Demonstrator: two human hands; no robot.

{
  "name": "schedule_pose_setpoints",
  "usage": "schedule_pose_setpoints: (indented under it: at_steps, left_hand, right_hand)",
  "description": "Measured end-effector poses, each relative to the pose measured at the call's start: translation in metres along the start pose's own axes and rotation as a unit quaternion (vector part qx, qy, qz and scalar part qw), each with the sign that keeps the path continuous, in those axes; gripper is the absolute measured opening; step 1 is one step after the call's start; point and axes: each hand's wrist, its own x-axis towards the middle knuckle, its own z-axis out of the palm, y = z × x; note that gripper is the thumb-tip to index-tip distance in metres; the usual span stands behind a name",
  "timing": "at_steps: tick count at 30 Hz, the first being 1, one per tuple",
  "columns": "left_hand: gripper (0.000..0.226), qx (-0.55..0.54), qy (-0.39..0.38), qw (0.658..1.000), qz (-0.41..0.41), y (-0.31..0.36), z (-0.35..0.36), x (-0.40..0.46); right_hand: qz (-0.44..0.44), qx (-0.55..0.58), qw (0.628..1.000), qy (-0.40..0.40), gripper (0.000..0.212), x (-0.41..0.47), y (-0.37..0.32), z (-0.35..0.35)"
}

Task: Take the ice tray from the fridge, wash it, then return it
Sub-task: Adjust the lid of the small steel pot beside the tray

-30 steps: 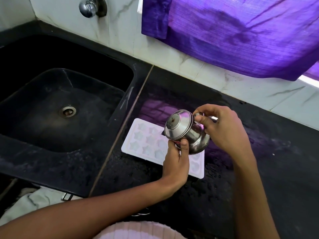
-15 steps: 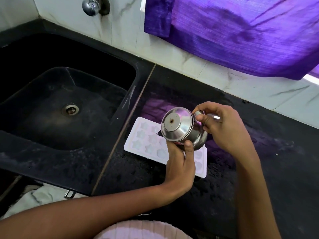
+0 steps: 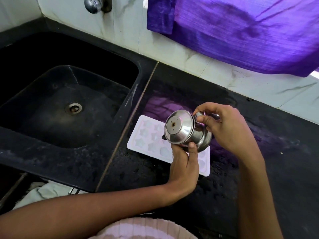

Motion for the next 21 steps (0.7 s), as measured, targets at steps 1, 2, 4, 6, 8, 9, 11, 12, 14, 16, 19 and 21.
schedule_pose_setpoints:
  at_steps: [1,2,4,6,8,9,11,12,14,16,19,21]
  left_hand:
    - [0.048,0.001,-0.003,1.0,-0.003,-0.0001,0.0003,0.0]
    - [0.047,0.002,-0.005,1.0,-0.004,-0.0003,0.0006,-0.0001]
    - [0.046,0.001,-0.007,1.0,-0.002,-0.0007,0.0008,0.0]
    - [0.045,-0.001,-0.007,1.0,0.002,-0.0018,0.0009,0.0003]
    - [0.043,-0.006,-0.006,1.0,0.003,-0.0029,0.0008,0.0003]
    - [0.042,-0.006,-0.006,1.0,0.005,-0.0036,0.0009,0.0002]
    - [0.04,-0.006,-0.005,1.0,0.014,-0.0029,0.0014,-0.0005]
    - [0.042,-0.006,-0.004,1.0,0.022,-0.0021,0.0017,-0.0009]
    - [0.047,-0.002,0.001,0.999,0.037,-0.0009,0.0019,-0.0006]
    - [0.044,0.006,0.006,0.999,0.05,0.0,0.0013,0.0005]
    - [0.043,0.008,0.016,0.998,0.068,0.0017,-0.0003,0.0029]
    - [0.042,0.006,0.023,0.997,0.073,0.0032,-0.0012,0.0045]
  right_hand:
    - [0.001,-0.001,1.0,0.0,0.016,0.0001,0.0004,-0.0001]
    - [0.001,-0.002,1.0,0.001,0.016,0.0001,0.0009,-0.0002]
    - [0.001,-0.002,1.0,0.003,0.016,0.0001,0.0018,0.0003]
    - [0.0,0.0,1.0,0.005,0.016,-0.0004,0.0025,0.0007]
    - [-0.001,0.004,1.0,0.005,0.016,-0.001,0.0027,0.001]
    - [-0.001,0.007,1.0,0.006,0.017,-0.0013,0.0028,0.001]
    - [-0.001,0.014,1.0,0.009,0.017,-0.0019,0.0035,0.0004]
    - [-0.001,0.019,1.0,0.012,0.017,-0.0021,0.004,-0.0002]
    - [-0.005,0.031,0.999,0.02,0.017,-0.0025,0.0052,-0.0018]
    - [-0.012,0.041,0.999,0.027,0.017,-0.0027,0.0057,-0.0034]
    - [-0.018,0.053,0.998,0.033,0.017,-0.001,0.0053,-0.0053]
    - [-0.019,0.058,0.998,0.033,0.016,0.0023,0.0051,-0.0058]
